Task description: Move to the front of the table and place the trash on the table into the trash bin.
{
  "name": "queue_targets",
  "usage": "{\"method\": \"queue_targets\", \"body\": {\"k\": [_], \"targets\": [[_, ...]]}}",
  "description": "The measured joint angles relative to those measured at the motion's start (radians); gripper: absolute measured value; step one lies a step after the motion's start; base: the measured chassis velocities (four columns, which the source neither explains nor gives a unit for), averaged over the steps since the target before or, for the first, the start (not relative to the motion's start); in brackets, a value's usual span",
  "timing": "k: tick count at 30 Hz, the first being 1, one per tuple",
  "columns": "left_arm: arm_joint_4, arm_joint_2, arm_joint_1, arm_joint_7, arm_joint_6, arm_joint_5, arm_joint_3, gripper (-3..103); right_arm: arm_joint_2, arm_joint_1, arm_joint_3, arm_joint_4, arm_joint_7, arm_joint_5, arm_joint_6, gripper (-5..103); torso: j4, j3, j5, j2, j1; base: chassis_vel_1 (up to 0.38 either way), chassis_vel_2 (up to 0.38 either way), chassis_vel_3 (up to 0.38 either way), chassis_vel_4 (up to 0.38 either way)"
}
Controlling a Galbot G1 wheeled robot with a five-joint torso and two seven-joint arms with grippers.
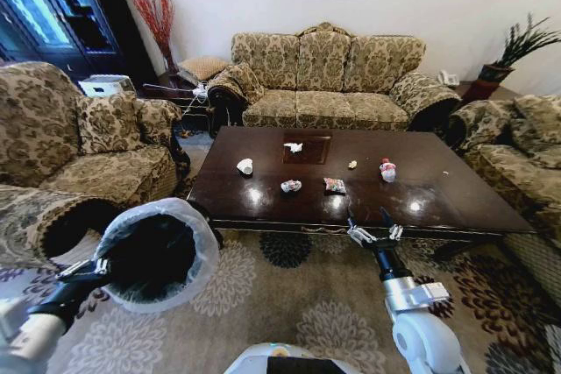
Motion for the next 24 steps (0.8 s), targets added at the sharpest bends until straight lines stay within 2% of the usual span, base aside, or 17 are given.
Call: {"method": "queue_targets", "body": {"k": [2, 4, 6, 7, 9, 12, 17, 24], "targets": [[0.005, 0.044, -0.045, -0.012, 0.025, -0.018, 0.01, 0, 0.0, -0.007, -0.011, -0.006, -0.013, -0.005, 0.007, 100, 0.0, 0.0, -0.0004, 0.0, 0.0, 0.0, 0.0, 0.0, 0.0], [0.006, 0.061, -0.063, -0.013, 0.031, -0.023, 0.015, 0, 0.0, -0.009, -0.014, -0.009, -0.021, -0.008, 0.01, 100, 0.0, 0.0, -0.0003, 0.0, 0.0, 0.0, 0.0, 0.0, 0.0], [0.012, 0.125, -0.119, -0.019, 0.048, -0.054, 0.023, 0, -0.003, -0.015, -0.017, -0.013, -0.041, -0.017, 0.017, 100, -0.0002, 0.0, 0.0005, 0.0, 0.0, 0.0, 0.0, 0.0, 0.0], [0.012, 0.125, -0.119, -0.019, 0.048, -0.054, 0.023, 0, -0.003, -0.015, -0.017, -0.013, -0.041, -0.017, 0.017, 100, -0.0002, 0.0, 0.0005, 0.0, 0.0, 0.0, 0.0, 0.0, 0.0], [0.039, 0.188, -0.183, -0.034, 0.066, -0.103, 0.028, 0, -0.009, -0.015, -0.017, -0.013, -0.049, -0.026, 0.017, 100, -0.0004, 0.0, 0.0002, 0.0, 0.0, 0.0, 0.0, 0.0, 0.0], [0.063, 0.235, -0.239, -0.059, 0.077, -0.141, 0.034, 0, -0.014, -0.012, -0.017, -0.009, -0.062, -0.033, 0.017, 100, -0.0003, 0.0, 0.0001, 0.0, 0.0, 0.0, 0.0, 0.0, 0.0], [0.079, 0.258, -0.287, -0.068, 0.078, -0.154, 0.05, 0, -0.008, -0.002, -0.028, -0.007, -0.066, -0.049, 0.01, 100, -0.0002, 0.0, 0.0006, 0.0, 0.0, 0.0, 0.0, 0.0, 0.0], [0.119, 0.269, -0.31, -0.049, 0.054, -0.082, 0.102, 0, 0.005, 0.005, -0.041, -0.009, -0.06, -0.057, -0.004, 100, -0.0001, 0.0, 0.0002, 0.0, 0.0, -0.012, 0.016, 0.016, -0.009]]}}
